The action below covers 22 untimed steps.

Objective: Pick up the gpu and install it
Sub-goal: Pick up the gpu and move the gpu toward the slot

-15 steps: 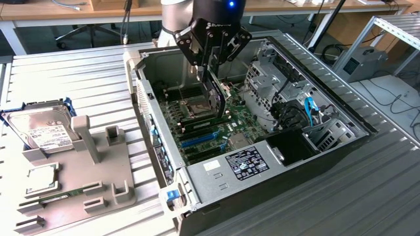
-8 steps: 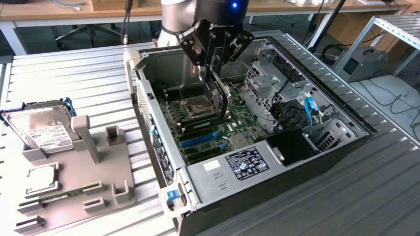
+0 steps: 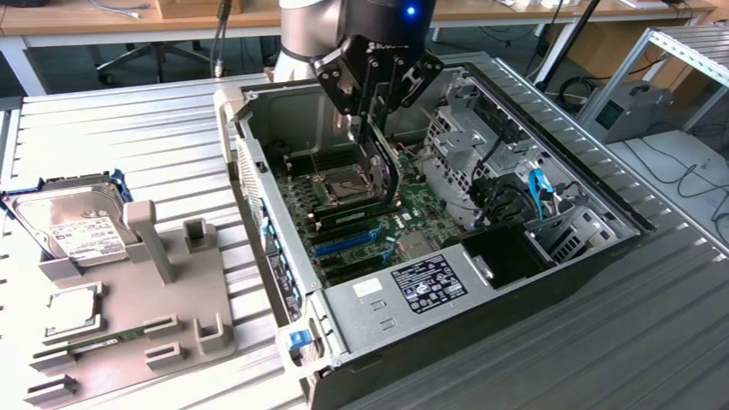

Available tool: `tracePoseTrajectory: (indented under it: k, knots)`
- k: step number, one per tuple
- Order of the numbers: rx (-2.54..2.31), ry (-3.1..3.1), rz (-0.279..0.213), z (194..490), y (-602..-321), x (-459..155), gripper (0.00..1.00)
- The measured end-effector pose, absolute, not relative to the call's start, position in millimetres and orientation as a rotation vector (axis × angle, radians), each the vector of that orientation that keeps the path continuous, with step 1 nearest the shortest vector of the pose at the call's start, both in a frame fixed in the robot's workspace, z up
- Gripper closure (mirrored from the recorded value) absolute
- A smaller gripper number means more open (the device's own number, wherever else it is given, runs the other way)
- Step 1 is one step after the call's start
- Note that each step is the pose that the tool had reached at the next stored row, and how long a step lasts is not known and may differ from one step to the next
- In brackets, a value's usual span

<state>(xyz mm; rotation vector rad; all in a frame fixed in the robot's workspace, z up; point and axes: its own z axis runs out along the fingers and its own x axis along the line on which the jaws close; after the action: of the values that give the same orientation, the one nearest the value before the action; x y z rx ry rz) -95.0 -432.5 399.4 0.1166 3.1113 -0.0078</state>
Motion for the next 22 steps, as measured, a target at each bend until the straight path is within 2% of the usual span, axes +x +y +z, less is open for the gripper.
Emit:
tracePoseTrajectory:
  k: [22]
  knots:
    - [0.117,3.111,-0.008,394.0,-431.7,-82.2,0.74]
